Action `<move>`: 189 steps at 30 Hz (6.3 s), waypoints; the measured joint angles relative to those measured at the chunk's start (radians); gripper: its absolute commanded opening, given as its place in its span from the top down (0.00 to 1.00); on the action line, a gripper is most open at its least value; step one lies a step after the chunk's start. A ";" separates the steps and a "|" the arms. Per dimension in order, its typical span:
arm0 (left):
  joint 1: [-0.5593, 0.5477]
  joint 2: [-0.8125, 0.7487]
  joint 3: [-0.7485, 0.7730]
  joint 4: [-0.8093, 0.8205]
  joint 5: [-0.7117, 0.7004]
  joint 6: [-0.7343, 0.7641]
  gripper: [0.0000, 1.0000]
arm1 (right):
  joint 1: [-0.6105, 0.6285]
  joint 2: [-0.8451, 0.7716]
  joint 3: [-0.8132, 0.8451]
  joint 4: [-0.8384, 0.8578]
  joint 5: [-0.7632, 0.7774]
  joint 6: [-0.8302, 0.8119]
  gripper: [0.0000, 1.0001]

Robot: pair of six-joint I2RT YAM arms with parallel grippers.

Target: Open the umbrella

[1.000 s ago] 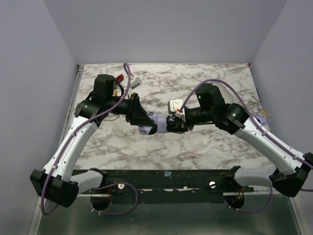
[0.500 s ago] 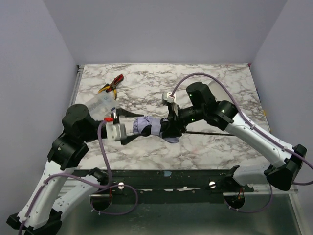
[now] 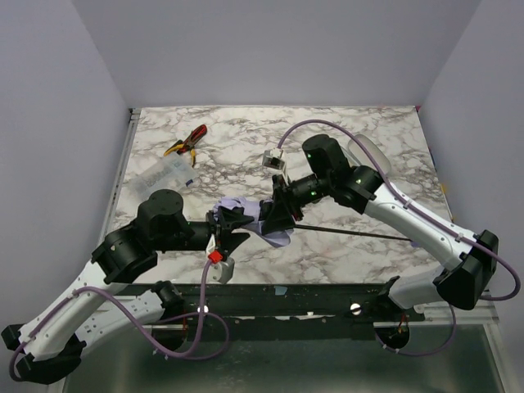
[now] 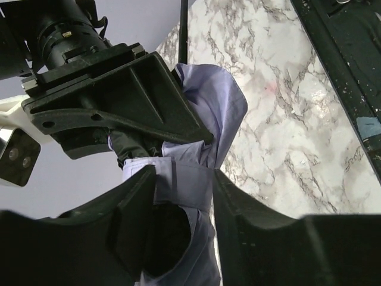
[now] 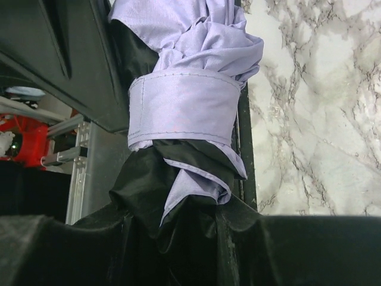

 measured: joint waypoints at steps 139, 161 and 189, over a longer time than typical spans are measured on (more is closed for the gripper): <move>-0.100 0.406 0.054 0.106 -0.499 -0.235 0.13 | -0.306 -0.023 -0.264 0.252 -0.118 0.265 1.00; -0.105 0.370 -0.032 0.170 -0.491 -0.343 1.00 | -0.264 0.005 -0.200 0.147 -0.098 0.204 0.39; 0.447 0.421 0.025 0.207 -0.018 -1.017 1.00 | -0.261 -0.059 0.216 0.418 0.272 0.157 0.17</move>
